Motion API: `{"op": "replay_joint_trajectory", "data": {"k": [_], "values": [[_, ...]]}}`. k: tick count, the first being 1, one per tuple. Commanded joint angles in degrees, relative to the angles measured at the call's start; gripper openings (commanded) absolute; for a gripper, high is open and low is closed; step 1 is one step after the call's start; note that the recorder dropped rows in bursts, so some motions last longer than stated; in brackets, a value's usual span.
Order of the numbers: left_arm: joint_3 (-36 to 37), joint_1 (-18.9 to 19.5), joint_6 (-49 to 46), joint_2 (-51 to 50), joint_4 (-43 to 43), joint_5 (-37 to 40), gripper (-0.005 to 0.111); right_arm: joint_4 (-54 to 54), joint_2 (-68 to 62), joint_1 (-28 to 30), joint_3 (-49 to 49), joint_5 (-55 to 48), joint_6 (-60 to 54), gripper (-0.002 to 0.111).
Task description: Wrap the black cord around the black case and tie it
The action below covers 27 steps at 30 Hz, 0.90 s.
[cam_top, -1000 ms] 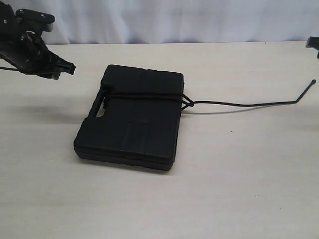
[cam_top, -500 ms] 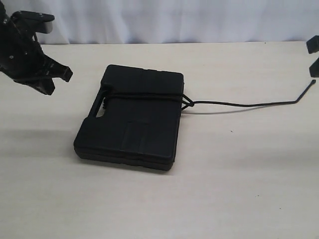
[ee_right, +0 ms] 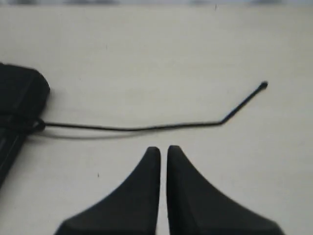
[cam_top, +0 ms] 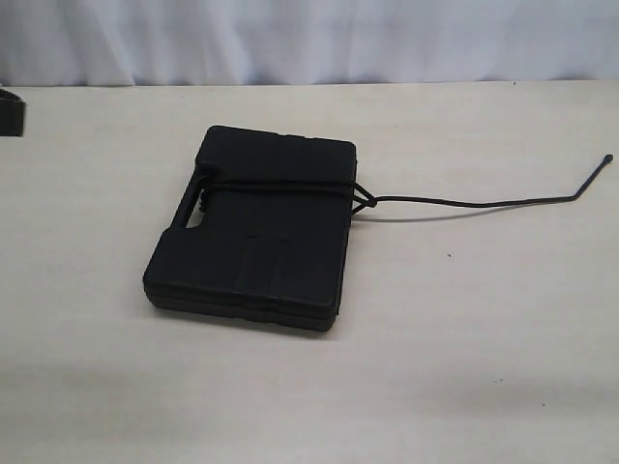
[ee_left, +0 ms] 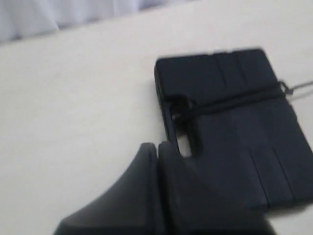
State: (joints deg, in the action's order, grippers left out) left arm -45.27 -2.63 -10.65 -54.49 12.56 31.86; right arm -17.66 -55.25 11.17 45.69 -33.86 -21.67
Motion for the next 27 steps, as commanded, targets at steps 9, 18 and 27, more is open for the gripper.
{"op": "replay_joint_trajectory", "data": {"k": [9,18,27], "values": [[21.5,0.0,0.2,22.7,9.2,-37.8,0.0,-1.1,28.6,-18.8,-27.5,38.7,-1.7,0.004],[21.8,0.0,0.2,22.0,9.2,-34.3,0.0,-1.1,29.8,-22.7,-31.3,40.9,-1.5,0.004],[21.8,0.0,0.2,22.0,9.2,-34.3,0.0,-1.1,29.8,-22.7,-31.3,40.9,-1.5,0.004]]}}
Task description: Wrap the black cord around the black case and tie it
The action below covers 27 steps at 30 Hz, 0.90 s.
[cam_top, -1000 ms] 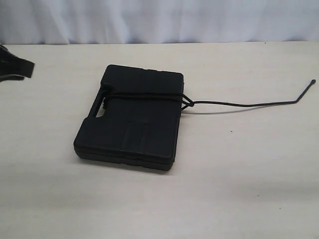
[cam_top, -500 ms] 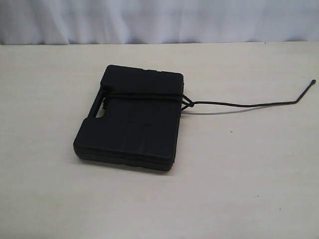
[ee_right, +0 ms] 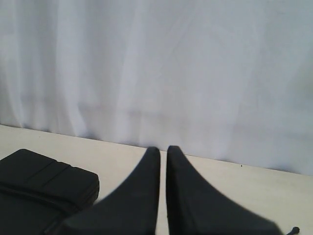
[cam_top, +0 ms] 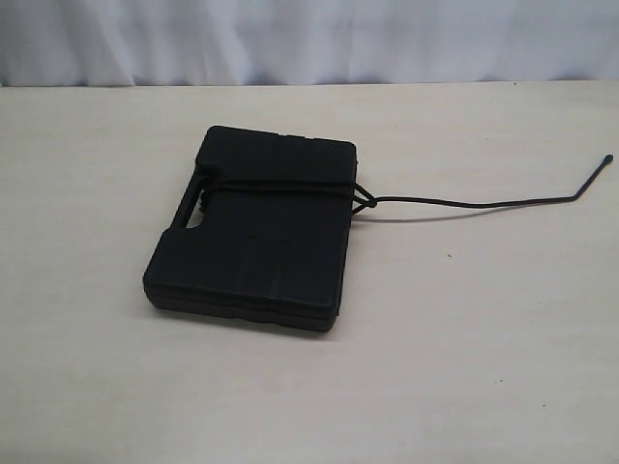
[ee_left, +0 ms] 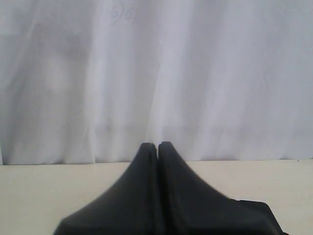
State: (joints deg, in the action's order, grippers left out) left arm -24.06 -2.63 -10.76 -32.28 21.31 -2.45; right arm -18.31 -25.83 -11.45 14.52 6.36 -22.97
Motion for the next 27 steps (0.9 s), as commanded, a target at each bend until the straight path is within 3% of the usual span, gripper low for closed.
{"op": "replay_joint_trajectory", "data": {"k": [1,10,17,21,27], "values": [[0.6,0.0,0.3,-0.2,0.5,0.0,0.0,-0.4,0.4,0.0,-0.1,0.7,-0.2,0.004],[0.6,0.0,0.3,-0.2,0.5,-0.1,0.0,-0.4,3.4,0.0,-1.9,1.0,-0.2,0.004],[0.6,0.0,0.3,-0.2,0.5,-1.3,0.0,3.7,11.5,0.3,-9.3,1.5,0.3,0.004],[0.6,0.0,0.3,-0.2,0.5,-1.3,0.0,4.5,19.1,0.3,-14.5,7.1,1.3,0.004],[0.6,0.0,0.3,-0.2,0.5,-1.1,0.0,11.6,25.8,7.1,-14.5,-8.7,9.5,0.004]]}}
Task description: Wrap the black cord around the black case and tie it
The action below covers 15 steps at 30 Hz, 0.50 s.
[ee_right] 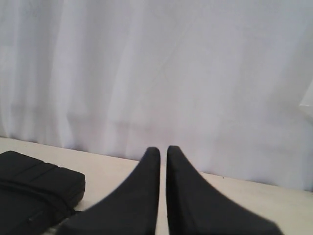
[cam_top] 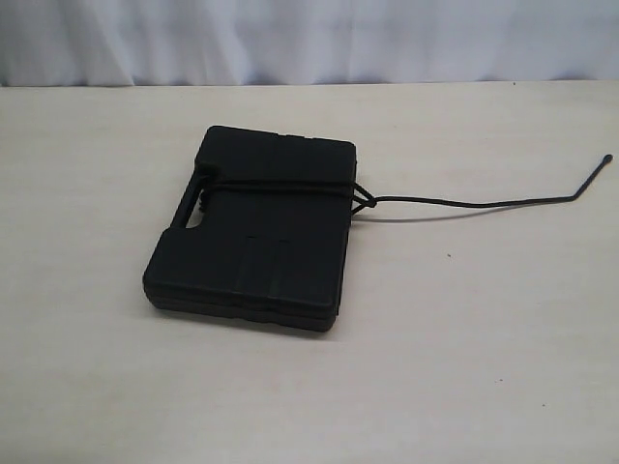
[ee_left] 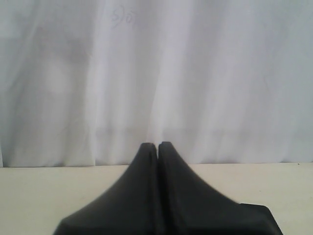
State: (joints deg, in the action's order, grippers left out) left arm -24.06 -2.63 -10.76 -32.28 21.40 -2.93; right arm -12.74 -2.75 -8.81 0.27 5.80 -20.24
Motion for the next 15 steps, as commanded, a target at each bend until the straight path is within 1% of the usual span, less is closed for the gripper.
{"op": "replay_joint_trajectory", "data": {"k": [1,3,4,10,15], "values": [[0.6,0.0,0.3,-0.2,0.4,-0.7,0.0,7.7,2.7,5.0,-0.3,-9.6,9.5,0.004],[0.6,0.0,0.3,-0.1,0.4,-0.7,0.0,12.3,2.7,5.8,-0.3,-12.7,14.7,0.004],[0.6,0.0,0.3,-0.1,0.4,-0.7,0.0,12.7,2.7,6.2,-0.3,-14.2,15.6,0.004],[0.6,0.0,0.3,-0.1,0.4,-0.7,0.0,12.1,2.7,10.8,-0.3,-19.6,16.3,0.004],[0.6,0.0,0.3,-0.1,0.4,-0.7,0.0,12.1,2.7,12.2,-0.3,-22.7,16.7,0.004]]}}
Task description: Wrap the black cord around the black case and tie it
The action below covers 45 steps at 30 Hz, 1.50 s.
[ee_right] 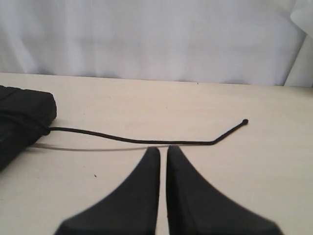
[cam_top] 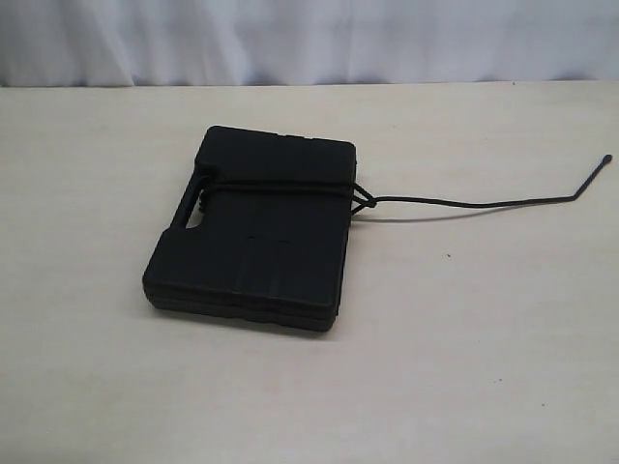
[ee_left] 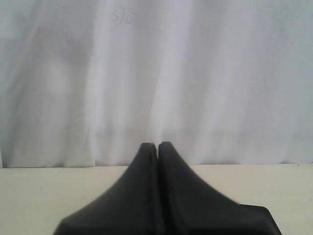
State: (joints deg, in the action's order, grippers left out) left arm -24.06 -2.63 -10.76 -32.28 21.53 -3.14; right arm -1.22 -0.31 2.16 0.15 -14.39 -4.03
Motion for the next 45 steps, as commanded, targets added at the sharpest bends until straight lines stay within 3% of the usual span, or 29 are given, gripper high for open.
{"op": "replay_joint_trajectory", "data": {"k": [1,5,30,33,37,41,45], "values": [[0.6,0.0,0.3,-0.1,0.2,-0.5,0.0,0.7,0.3,1.7,-0.1,-3.6,0.5,0.004],[0.6,0.0,0.3,-0.1,0.2,-0.5,0.0,0.6,0.3,3.8,-0.1,-4.0,0.5,0.004],[0.6,0.0,0.3,-0.1,-0.2,-1.0,0.0,0.6,0.3,3.8,-0.1,-5.2,0.5,0.004],[0.6,0.0,-2.3,-0.1,-1.5,-0.8,0.0,0.6,0.3,3.8,-0.1,-5.2,0.5,0.004],[0.8,0.8,-11.0,1.4,-2.3,7.3,0.0,0.6,0.3,3.8,-0.1,-5.2,0.5,0.004],[4.4,2.8,-13.4,6.1,-7.8,6.7,0.0,0.6,0.3,3.8,-0.1,-5.2,0.5,0.004],[12.4,3.5,-13.7,12.3,-10.5,-0.9,0.0,0.6,0.3,3.8,-0.1,-5.2,0.5,0.004]]}}
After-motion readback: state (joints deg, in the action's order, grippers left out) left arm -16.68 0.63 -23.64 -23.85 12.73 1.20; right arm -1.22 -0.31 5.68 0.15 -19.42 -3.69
